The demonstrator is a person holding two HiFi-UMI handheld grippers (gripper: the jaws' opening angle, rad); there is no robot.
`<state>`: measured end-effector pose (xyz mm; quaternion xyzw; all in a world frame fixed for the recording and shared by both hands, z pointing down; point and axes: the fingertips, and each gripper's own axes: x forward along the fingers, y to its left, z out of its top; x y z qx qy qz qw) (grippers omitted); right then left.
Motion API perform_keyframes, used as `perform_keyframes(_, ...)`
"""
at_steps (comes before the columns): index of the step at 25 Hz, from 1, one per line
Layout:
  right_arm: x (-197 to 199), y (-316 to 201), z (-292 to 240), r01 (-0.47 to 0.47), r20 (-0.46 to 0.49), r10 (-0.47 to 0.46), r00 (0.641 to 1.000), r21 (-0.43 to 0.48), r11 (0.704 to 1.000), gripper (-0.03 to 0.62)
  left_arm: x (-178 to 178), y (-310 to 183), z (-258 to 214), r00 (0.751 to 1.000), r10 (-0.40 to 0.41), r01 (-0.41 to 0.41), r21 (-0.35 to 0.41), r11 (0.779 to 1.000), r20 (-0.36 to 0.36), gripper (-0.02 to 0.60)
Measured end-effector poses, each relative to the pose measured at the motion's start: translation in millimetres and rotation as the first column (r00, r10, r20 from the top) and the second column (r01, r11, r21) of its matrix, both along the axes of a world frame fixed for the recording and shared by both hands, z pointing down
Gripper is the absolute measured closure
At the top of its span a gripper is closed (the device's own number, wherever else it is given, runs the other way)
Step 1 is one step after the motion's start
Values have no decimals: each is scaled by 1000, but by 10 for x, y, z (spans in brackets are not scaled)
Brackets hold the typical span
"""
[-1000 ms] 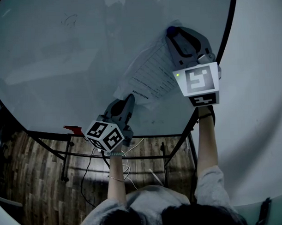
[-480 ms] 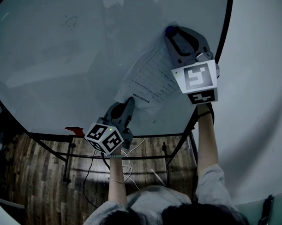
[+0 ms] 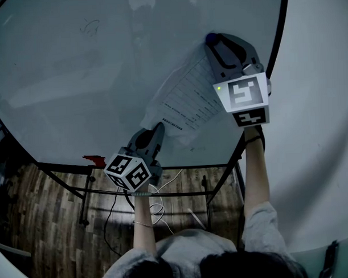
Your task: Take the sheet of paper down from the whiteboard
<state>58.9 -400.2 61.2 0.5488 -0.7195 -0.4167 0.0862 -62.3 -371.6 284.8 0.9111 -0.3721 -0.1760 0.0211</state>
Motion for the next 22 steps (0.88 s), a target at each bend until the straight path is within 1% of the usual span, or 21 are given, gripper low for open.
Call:
perform_keyframes(2, 2, -2, -1, 0, 4, 0, 1000, 0, 1000, 473, -26, -2, 38, 1000, -11, 11, -8, 1000, 12, 576)
perform_keyframes(5, 8, 0, -5, 0, 11, 0, 1000, 0, 1000, 473, -55, 16, 63, 1000, -8, 8, -12, 1000, 7, 576)
perform_keyframes(8, 14, 2, -14, -1, 19, 1, 1000, 1, 1000, 473, -69, 19, 71, 1000, -15, 15, -11, 1000, 25, 576)
perform_keyframes(11, 8, 2, -17, 2, 25, -2, 1000, 0, 1000, 473, -91, 30, 86, 1000, -14, 14, -14, 1000, 23, 577)
perform_keyframes(13, 7, -1, -18, 4, 30, -4, 1000, 0, 1000, 473, -110, 23, 122, 999, -24, 25, -23, 999, 41, 575)
perform_keyframes(17, 9, -7, -14, 8, 39, -8, 999, 0, 1000, 473, -181, 6, 307, 992, -59, 65, -59, 996, 107, 576)
perform_keyframes(22, 18, -9, -16, 25, 63, -25, 998, 0, 1000, 473, -214, 16, 309, 991, -69, 76, -57, 996, 118, 577)
